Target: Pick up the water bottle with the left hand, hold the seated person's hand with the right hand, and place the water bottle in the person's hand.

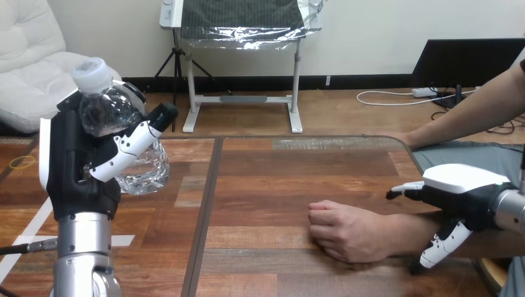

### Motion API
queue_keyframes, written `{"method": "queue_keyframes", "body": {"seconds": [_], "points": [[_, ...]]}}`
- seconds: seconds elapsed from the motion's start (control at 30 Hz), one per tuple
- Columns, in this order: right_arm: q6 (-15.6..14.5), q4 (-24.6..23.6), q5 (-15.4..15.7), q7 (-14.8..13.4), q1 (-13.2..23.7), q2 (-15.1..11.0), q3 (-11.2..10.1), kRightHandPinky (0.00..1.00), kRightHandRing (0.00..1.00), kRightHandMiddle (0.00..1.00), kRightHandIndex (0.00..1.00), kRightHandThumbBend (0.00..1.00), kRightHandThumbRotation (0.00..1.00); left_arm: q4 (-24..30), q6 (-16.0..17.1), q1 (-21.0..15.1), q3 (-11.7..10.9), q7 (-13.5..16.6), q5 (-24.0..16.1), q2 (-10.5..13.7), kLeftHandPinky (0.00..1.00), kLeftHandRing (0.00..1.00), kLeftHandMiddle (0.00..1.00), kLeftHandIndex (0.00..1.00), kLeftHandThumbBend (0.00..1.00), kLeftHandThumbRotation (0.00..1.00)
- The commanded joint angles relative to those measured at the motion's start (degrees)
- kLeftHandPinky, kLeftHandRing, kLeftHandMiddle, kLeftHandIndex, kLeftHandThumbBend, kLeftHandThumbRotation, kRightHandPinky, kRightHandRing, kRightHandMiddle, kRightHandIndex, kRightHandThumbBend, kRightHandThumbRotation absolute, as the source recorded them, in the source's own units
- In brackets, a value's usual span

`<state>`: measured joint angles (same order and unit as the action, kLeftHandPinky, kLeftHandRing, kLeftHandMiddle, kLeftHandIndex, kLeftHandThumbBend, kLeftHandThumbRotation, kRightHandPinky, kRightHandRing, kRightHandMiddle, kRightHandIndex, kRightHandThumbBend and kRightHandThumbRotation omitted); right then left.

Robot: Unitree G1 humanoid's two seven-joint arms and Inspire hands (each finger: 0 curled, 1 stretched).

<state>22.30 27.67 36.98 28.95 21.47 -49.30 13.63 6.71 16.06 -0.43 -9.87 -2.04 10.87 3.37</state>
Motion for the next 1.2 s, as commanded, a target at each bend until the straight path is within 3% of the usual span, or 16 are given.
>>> {"method": "queue_keyframes", "body": {"seconds": [0.0, 0.57, 0.9, 1.17], "points": [[-1.94, 1.92, 1.49, -0.54, 1.57, 1.75, 2.30, 0.98, 0.94, 0.94, 0.92, 1.00, 0.39, 1.87, 1.03, -2.61, 0.07, -0.54, 0.51, 0.04, 0.17, 0.22, 0.27, 0.31, 0.66, 0.00], [-3.04, 4.23, 3.38, -2.75, 1.37, 2.93, 5.19, 0.92, 0.92, 0.93, 0.90, 1.00, 0.35, 1.53, 1.73, -2.86, -0.66, -1.48, 1.13, 0.27, 0.14, 0.20, 0.27, 0.30, 0.65, 0.00], [-5.38, 5.35, 3.69, -4.05, 1.06, 3.87, 6.34, 0.77, 0.89, 0.91, 0.88, 1.00, 0.31, 1.40, 1.66, -2.97, -1.10, -1.65, 2.04, 0.23, 0.15, 0.20, 0.27, 0.31, 0.66, 0.00], [-6.22, 6.62, 3.61, -4.71, 0.74, 4.71, 6.88, 0.70, 0.87, 0.89, 0.87, 1.00, 0.34, 1.14, 2.15, -3.18, -1.43, -1.84, 2.44, 0.36, 0.16, 0.21, 0.27, 0.31, 0.65, 0.00]]}}
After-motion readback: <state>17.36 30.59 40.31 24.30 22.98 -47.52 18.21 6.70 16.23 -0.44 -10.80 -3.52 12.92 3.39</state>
